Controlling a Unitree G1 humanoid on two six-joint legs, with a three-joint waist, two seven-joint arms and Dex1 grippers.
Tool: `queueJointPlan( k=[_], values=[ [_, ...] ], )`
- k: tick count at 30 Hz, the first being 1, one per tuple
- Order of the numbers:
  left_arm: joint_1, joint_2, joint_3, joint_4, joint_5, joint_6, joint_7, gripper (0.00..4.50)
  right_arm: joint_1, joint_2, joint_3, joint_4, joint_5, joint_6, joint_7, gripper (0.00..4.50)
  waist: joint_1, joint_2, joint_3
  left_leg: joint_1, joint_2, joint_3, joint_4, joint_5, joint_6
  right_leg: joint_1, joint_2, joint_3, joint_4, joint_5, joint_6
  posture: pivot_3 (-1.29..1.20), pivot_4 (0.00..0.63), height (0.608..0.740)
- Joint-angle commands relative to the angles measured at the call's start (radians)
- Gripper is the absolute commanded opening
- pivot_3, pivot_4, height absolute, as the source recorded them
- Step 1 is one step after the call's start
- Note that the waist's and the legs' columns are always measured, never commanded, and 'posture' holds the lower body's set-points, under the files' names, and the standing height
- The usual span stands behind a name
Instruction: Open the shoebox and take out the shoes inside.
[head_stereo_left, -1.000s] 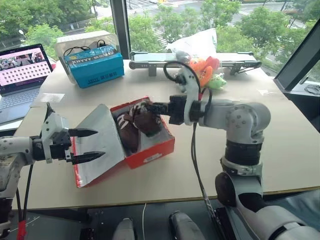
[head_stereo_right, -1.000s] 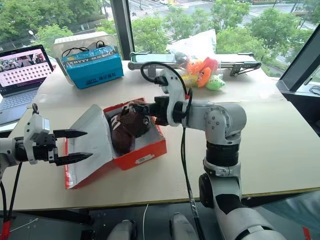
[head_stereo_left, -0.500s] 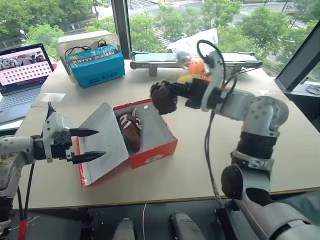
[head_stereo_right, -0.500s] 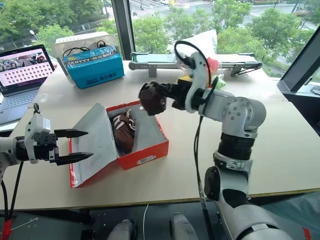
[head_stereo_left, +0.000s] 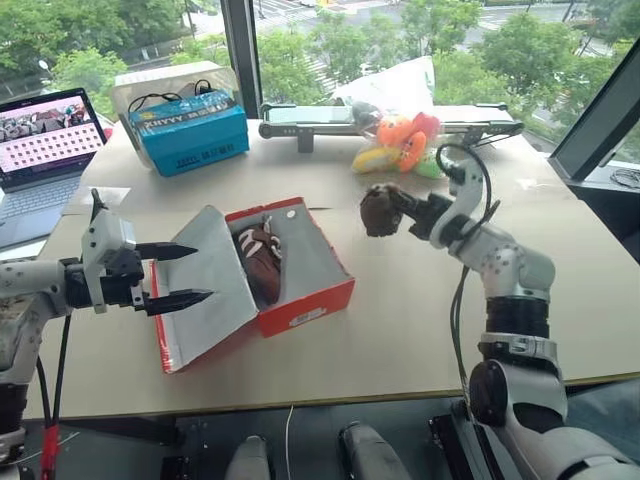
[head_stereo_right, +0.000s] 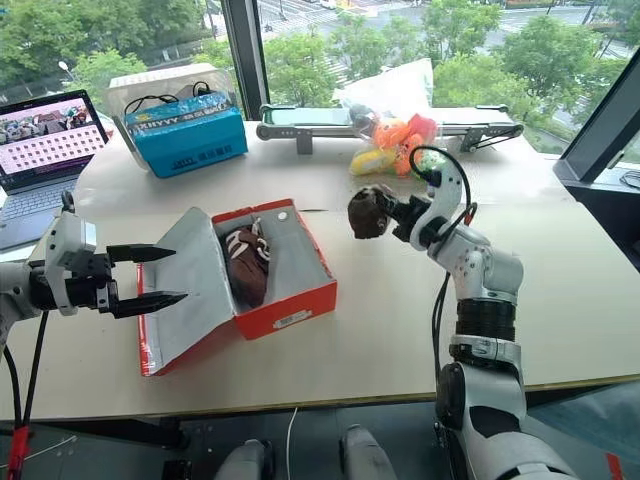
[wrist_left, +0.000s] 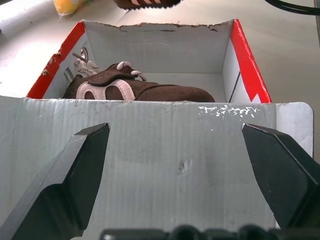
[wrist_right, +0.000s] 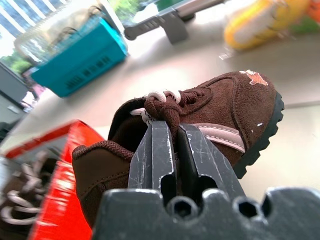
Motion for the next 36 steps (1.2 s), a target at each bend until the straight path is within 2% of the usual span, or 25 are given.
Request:
queueJointPlan(
  k=[1, 4, 6, 7, 14, 22, 26, 27, 29, 30, 31, 33, 36],
  values=[
    [-0.002, 0.013, 0.033, -0.026, -0.011, -0.004, 0.005, 4.5, 0.002, -0.032, 0.039, 0.026, -0.038, -0.072, 0.03, 0.03, -0.002, 0.0, 0.0, 0.0, 0.0, 0.0, 0.0, 0.0, 0.0, 0.0, 0.0, 0.0, 0.0, 0.0, 0.0, 0.0, 0.15, 0.74],
    [0.002, 0.014, 0.035, -0.029, -0.012, -0.005, 0.007, 4.5, 0.011, -0.044, 0.066, 0.06, -0.066, -0.074, 0.021, 0.03, -0.004, 0.0, 0.0, 0.0, 0.0, 0.0, 0.0, 0.0, 0.0, 0.0, 0.0, 0.0, 0.0, 0.0, 0.0, 0.0, 0.15, 0.74],
    [0.004, 0.013, 0.037, -0.03, -0.013, -0.005, 0.007, 4.5, 0.011, -0.045, 0.062, 0.065, -0.062, -0.072, 0.017, 0.81, -0.004, 0.0, 0.0, 0.001, 0.0, 0.0, 0.001, 0.0, 0.0, 0.001, 0.0, 0.0, 0.0, 0.001, 0.0, 0.0, 0.15, 0.74],
    [0.004, 0.013, 0.037, -0.03, -0.013, -0.005, 0.007, 4.5, 0.013, -0.048, 0.065, 0.054, -0.06, -0.067, 0.019, 0.99, -0.003, 0.0, 0.0, 0.001, 0.0, 0.0, 0.001, 0.0, 0.0, 0.002, 0.0, 0.0, 0.0, 0.001, 0.001, 0.0, 0.15, 0.74],
    [0.001, 0.011, 0.032, -0.023, -0.011, -0.01, 0.004, 4.5, 0.01, -0.102, 0.118, -0.091, -0.084, -0.052, 0.028, 3.44, 0.0, 0.002, 0.002, 0.002, 0.0, 0.0, 0.002, 0.003, 0.001, 0.002, 0.0, 0.001, 0.0, 0.003, 0.002, 0.0, 0.15, 0.74],
    [-0.009, 0.01, 0.021, -0.012, -0.008, -0.013, -0.004, 4.5, -0.02, -0.225, 0.181, -0.393, -0.055, 0.096, 0.065, 3.44, 0.002, 0.004, 0.002, 0.001, 0.0, 0.0, 0.002, 0.003, 0.001, 0.002, 0.0, 0.001, 0.0, 0.003, 0.002, 0.0, 0.15, 0.74],
    [-0.018, 0.007, 0.013, -0.002, -0.004, -0.017, -0.009, 4.5, -0.116, -0.167, 0.224, -0.533, 0.058, 0.245, 0.097, 3.44, -0.004, 0.006, 0.004, 0.002, 0.0, 0.0, 0.002, 0.003, 0.001, 0.002, 0.001, 0.001, 0.0, 0.003, 0.002, 0.0, 0.15, 0.74],
    [-0.021, 0.006, 0.009, -0.001, -0.003, -0.018, -0.011, 4.5, -0.14, -0.142, 0.245, -0.537, 0.069, 0.272, 0.093, 3.44, -0.009, 0.006, 0.004, 0.002, 0.0, 0.0, 0.002, 0.003, 0.001, 0.001, 0.001, 0.001, 0.0, 0.003, 0.002, 0.0, 0.15, 0.74],
    [-0.024, 0.001, 0.001, 0.0, 0.0, -0.021, -0.011, 4.5, -0.192, -0.065, 0.296, -0.479, 0.063, 0.293, 0.081, 3.93, -0.011, 0.006, 0.004, 0.003, 0.002, 0.0, 0.002, 0.004, 0.002, 0.002, 0.003, 0.001, 0.001, 0.003, 0.002, 0.0, 0.15, 0.74],
    [-0.025, -0.001, -0.002, 0.0, -0.001, -0.021, -0.011, 4.5, -0.206, -0.035, 0.321, -0.453, 0.06, 0.295, 0.084, 4.04, -0.012, 0.006, 0.004, 0.004, 0.002, -0.001, 0.002, 0.004, 0.002, 0.002, 0.003, 0.001, 0.002, 0.003, 0.002, 0.0, 0.15, 0.74],
    [-0.026, -0.002, -0.005, -0.001, -0.001, -0.02, -0.009, 4.5, -0.213, -0.019, 0.335, -0.436, 0.058, 0.296, 0.088, 4.42, -0.012, 0.006, 0.004, 0.006, 0.002, -0.001, 0.002, 0.004, 0.002, 0.005, 0.003, 0.001, 0.002, 0.003, 0.002, 0.0, 0.15, 0.74],
    [-0.026, -0.003, -0.008, -0.003, -0.002, -0.02, -0.007, 4.5, -0.22, -0.007, 0.408, -0.409, 0.033, 0.284, 0.122, 4.47, -0.009, 0.006, 0.004, 0.007, 0.002, -0.001, 0.002, 0.004, 0.002, 0.008, 0.003, 0.001, 0.0, 0.002, 0.004, 0.0, 0.15, 0.74],
    [-0.018, -0.003, -0.006, -0.005, -0.003, -0.022, -0.008, 4.5, -0.234, 0.021, 0.516, -0.265, 0.007, 0.248, 0.221, 4.47, 0.001, 0.006, 0.004, 0.007, 0.001, 0.0, 0.003, 0.004, 0.002, 0.009, 0.001, 0.0, -0.001, 0.002, 0.004, 0.0, 0.15, 0.74]
  ],
)
